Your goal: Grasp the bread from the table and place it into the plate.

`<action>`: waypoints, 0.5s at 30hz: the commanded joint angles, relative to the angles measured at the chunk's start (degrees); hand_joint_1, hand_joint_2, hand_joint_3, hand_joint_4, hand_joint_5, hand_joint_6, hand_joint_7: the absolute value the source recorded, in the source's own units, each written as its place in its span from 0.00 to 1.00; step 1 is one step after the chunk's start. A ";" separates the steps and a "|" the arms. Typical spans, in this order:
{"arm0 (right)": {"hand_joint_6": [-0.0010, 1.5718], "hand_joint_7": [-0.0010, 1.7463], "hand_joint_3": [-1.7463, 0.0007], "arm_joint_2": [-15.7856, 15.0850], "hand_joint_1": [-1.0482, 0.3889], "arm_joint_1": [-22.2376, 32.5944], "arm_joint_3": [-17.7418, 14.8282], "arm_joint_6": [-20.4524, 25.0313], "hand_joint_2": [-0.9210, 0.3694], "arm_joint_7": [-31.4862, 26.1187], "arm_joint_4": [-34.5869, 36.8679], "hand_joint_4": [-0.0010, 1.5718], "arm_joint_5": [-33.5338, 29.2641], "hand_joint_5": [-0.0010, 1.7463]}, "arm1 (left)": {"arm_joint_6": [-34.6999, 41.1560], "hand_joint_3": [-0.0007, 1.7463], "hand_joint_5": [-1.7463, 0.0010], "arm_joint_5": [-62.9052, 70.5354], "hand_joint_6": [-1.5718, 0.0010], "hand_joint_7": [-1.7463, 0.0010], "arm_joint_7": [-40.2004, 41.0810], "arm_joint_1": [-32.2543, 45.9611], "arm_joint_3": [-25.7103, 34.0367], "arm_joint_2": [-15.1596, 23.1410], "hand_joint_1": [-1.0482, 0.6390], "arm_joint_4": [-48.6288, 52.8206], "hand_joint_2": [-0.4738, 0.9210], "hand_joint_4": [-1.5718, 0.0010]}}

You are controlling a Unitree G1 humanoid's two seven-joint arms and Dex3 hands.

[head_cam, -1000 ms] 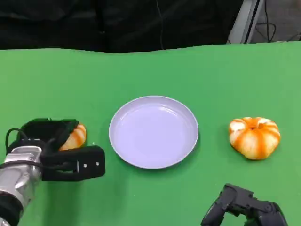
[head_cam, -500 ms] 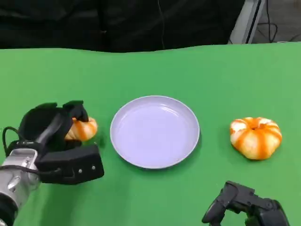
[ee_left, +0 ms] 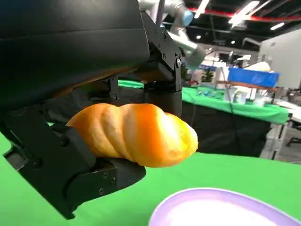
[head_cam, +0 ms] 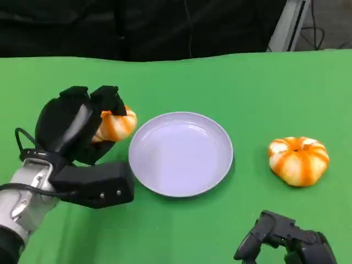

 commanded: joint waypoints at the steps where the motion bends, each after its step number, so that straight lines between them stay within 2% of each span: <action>1: 0.53 0.76 0.19 -0.31 0.69 0.21 -0.21 0.44 0.51 -0.22 -0.17 0.49 0.54 0.93 | 0.14 0.77 0.00 0.51 0.54 0.00 0.53 -0.45 0.57 0.61 0.55 -0.69 0.56 0.40; 6: 0.53 0.76 0.19 -0.29 0.68 0.18 -0.14 0.28 0.50 -0.29 -0.03 0.49 0.42 0.93 | -1.76 0.81 0.00 -0.55 0.53 0.00 0.02 -2.04 -0.17 -3.72 0.52 -3.81 0.57 0.40; 11: 0.53 0.76 0.20 -0.31 0.68 0.06 -0.10 0.35 0.50 -0.30 -0.08 0.49 0.59 0.93 | -2.41 0.83 0.00 -0.32 0.53 0.00 -0.49 -2.25 0.14 -4.98 0.53 -3.54 0.55 0.40; 13: 0.53 0.77 0.20 -0.26 0.68 0.15 -0.10 0.23 0.50 -0.38 0.05 0.50 0.57 0.93 | -2.97 0.82 0.00 0.13 0.53 0.00 -0.82 -3.89 -1.73 -8.00 0.53 -0.29 0.53 0.39; 15: 0.54 0.77 0.19 -0.24 0.68 0.23 -0.08 0.22 0.50 -0.45 0.04 0.50 0.51 0.93 | -3.37 0.82 0.00 0.26 0.53 0.00 -0.81 -4.84 -2.67 -9.40 0.53 1.57 0.52 0.39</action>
